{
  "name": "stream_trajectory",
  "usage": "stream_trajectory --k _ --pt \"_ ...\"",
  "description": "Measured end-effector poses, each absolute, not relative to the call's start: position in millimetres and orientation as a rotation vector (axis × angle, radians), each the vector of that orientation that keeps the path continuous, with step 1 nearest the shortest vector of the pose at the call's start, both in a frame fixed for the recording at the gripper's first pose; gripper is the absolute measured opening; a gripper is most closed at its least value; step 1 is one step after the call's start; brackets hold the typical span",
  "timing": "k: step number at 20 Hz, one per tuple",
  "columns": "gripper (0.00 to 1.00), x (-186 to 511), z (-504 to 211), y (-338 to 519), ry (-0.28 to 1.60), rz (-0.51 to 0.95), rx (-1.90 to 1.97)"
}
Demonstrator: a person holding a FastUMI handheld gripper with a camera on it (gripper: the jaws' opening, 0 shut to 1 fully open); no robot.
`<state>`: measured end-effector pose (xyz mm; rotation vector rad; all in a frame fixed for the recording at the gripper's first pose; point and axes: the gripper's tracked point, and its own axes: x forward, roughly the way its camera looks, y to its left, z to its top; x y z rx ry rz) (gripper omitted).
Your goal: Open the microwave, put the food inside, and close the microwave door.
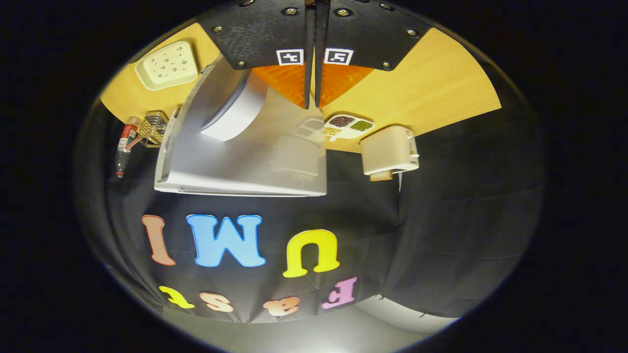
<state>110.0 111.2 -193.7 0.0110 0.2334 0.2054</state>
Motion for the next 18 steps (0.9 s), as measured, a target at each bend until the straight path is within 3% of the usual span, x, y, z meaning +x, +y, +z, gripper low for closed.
stream_trajectory --k 8,18 --pt "0.01 158.0 -201.1 19.3 0.247 0.030 0.016" --pt "0.01 225.5 -203.0 -27.1 0.221 -0.091 -0.049"
